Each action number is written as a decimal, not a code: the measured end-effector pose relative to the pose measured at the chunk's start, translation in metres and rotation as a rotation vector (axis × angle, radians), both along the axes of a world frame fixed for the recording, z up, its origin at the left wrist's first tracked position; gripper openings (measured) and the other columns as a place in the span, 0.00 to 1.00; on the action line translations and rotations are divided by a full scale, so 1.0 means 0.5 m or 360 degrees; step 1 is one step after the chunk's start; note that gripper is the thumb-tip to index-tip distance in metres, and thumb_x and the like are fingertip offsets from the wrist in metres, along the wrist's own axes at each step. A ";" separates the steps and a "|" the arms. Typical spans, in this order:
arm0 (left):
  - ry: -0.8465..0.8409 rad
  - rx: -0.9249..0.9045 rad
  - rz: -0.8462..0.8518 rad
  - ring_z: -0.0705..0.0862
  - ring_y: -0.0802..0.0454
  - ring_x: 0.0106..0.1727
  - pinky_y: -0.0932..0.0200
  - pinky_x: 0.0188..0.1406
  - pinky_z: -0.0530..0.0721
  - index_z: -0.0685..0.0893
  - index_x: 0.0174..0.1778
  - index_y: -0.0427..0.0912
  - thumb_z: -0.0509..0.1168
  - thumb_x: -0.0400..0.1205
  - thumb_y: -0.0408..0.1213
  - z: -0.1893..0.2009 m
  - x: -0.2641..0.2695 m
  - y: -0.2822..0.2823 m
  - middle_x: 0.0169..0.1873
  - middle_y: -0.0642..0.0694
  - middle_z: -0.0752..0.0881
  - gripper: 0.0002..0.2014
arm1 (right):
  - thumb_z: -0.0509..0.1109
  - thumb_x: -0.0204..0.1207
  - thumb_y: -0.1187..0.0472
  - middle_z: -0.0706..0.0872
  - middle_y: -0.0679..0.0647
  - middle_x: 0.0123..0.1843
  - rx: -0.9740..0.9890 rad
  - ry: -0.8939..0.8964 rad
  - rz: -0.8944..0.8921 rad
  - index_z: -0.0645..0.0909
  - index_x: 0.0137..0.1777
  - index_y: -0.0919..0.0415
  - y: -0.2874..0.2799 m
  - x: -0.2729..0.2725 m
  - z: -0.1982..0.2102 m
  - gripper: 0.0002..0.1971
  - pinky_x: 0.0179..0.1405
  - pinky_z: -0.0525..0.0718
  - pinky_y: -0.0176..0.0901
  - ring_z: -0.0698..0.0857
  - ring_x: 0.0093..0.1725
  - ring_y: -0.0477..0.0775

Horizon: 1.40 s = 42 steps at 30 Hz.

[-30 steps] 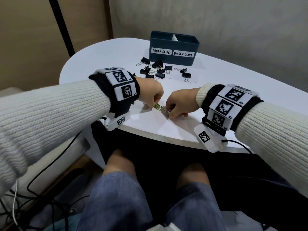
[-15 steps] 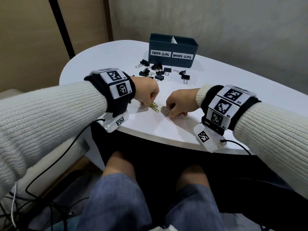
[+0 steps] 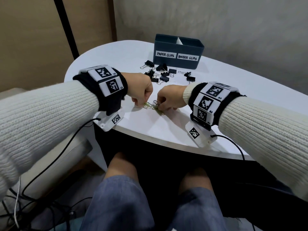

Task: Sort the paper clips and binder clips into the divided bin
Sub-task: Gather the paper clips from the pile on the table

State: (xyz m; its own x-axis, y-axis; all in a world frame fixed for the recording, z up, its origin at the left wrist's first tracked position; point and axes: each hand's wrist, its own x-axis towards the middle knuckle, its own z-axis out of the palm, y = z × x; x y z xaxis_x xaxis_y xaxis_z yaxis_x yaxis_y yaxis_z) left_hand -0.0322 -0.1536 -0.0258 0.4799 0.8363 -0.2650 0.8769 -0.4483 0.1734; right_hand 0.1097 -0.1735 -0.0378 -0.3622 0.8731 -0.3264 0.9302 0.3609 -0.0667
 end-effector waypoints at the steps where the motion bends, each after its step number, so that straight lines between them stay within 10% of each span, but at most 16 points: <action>1: 0.0006 -0.0002 0.0009 0.80 0.55 0.25 0.62 0.32 0.81 0.81 0.26 0.44 0.76 0.64 0.27 -0.002 -0.002 0.001 0.23 0.49 0.84 0.11 | 0.65 0.80 0.56 0.77 0.46 0.31 -0.0004 0.0019 -0.0008 0.81 0.48 0.57 0.000 0.001 0.000 0.06 0.25 0.76 0.33 0.76 0.25 0.44; 10: 0.0011 -0.0035 0.0000 0.83 0.54 0.27 0.61 0.33 0.81 0.81 0.26 0.44 0.76 0.66 0.26 -0.006 -0.004 0.009 0.24 0.49 0.84 0.11 | 0.73 0.72 0.48 0.89 0.58 0.54 -0.0016 0.0051 -0.0065 0.79 0.61 0.59 -0.001 0.002 -0.003 0.21 0.31 0.78 0.36 0.83 0.33 0.55; 22: 0.0005 -0.0029 -0.0025 0.84 0.54 0.27 0.58 0.37 0.83 0.80 0.24 0.45 0.75 0.66 0.26 -0.009 -0.002 0.007 0.24 0.50 0.85 0.13 | 0.61 0.77 0.61 0.79 0.50 0.26 0.0152 -0.0289 0.0164 0.85 0.55 0.67 -0.021 -0.022 0.002 0.15 0.28 0.72 0.32 0.74 0.23 0.45; 33: 0.0020 -0.0040 -0.0008 0.84 0.54 0.26 0.50 0.44 0.88 0.81 0.25 0.45 0.76 0.66 0.26 -0.007 -0.003 0.005 0.23 0.51 0.85 0.12 | 0.59 0.80 0.59 0.85 0.65 0.60 0.0356 -0.0402 0.0285 0.80 0.63 0.70 -0.023 -0.022 -0.001 0.18 0.45 0.74 0.43 0.82 0.59 0.64; 42: 0.0019 -0.0082 0.0008 0.85 0.53 0.26 0.38 0.48 0.89 0.81 0.24 0.45 0.76 0.66 0.25 -0.004 0.010 0.008 0.23 0.49 0.86 0.13 | 0.60 0.81 0.67 0.77 0.46 0.28 0.0189 -0.0101 0.0108 0.82 0.59 0.65 0.001 0.008 0.014 0.12 0.37 0.79 0.37 0.73 0.24 0.39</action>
